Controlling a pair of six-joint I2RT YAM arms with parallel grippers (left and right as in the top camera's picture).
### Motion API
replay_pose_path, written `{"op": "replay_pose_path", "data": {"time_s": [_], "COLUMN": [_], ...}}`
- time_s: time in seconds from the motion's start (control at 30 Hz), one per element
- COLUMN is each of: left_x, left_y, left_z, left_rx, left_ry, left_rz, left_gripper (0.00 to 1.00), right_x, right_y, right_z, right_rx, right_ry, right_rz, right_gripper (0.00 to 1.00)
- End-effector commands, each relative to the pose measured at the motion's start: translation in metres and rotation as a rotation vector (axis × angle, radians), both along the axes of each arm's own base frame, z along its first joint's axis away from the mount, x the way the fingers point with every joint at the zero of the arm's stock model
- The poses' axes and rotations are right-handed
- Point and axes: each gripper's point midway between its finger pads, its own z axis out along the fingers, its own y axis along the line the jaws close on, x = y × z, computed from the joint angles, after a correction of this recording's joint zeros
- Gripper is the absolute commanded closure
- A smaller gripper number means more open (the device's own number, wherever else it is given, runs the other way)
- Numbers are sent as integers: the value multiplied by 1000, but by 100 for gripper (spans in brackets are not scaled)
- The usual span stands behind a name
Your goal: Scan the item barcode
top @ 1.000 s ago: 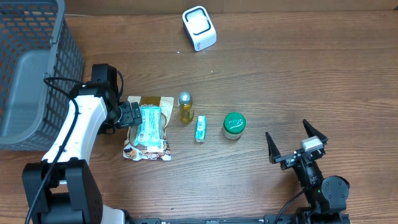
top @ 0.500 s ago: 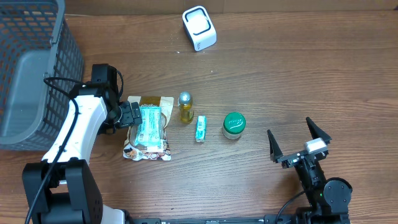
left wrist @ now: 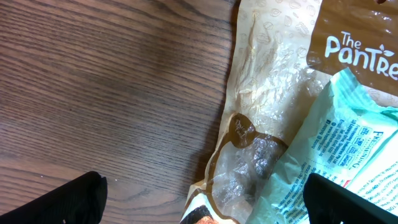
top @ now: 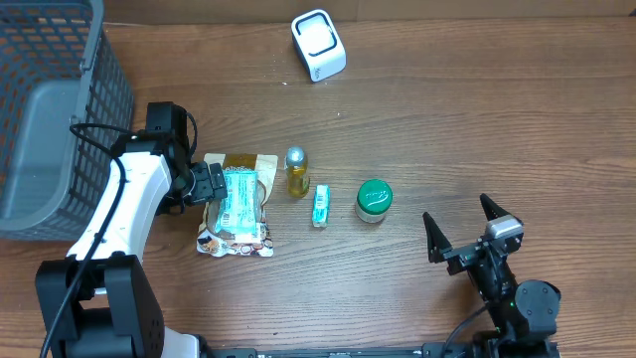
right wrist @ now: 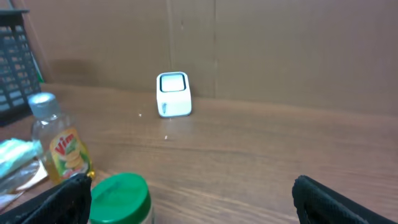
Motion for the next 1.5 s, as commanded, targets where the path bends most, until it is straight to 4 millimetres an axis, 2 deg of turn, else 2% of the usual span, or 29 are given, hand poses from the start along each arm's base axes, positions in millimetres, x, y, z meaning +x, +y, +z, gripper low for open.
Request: {"op": "replay_pose_path", "data": {"time_s": [0.0, 0.2, 0.4, 0.7, 0.93, 1.13, 1.27, 1.3, 1.37, 1.47], "left_x": [6, 6, 6, 6, 6, 6, 6, 6, 6, 6], "left_y": [0, 0, 0, 0, 0, 0, 0, 0, 0, 0], "left_z": [5, 5, 5, 5, 5, 5, 5, 5, 5, 5], "left_rx": [-6, -6, -6, -6, -6, -6, -6, -6, -6, -6], "left_ry": [-16, -15, -15, -16, -15, -16, -16, -15, -15, -16], "left_rz": [-8, -8, -8, -8, -8, -8, -8, -8, -8, -8], "left_gripper": [0, 0, 0, 0, 0, 0, 1, 0, 0, 0], "right_x": [-12, -27, -29, -12, -1, 2, 3, 6, 9, 13], "right_y": [0, -1, -1, 1, 4, 42, 49, 49, 50, 50], "right_z": [51, 89, 119, 140, 136, 126, 109, 105, 97, 83], "right_rx": [21, 20, 16, 5, -1, 94, 128, 130, 135, 151], "right_ry": [-86, -58, 22, 311, 610, 743, 848, 869, 908, 984], "right_rz": [3, 2, 3, 8, 18, 240, 284, 283, 280, 269], "right_gripper": [0, 0, 0, 0, 0, 0, 0, 2, 15, 29]}}
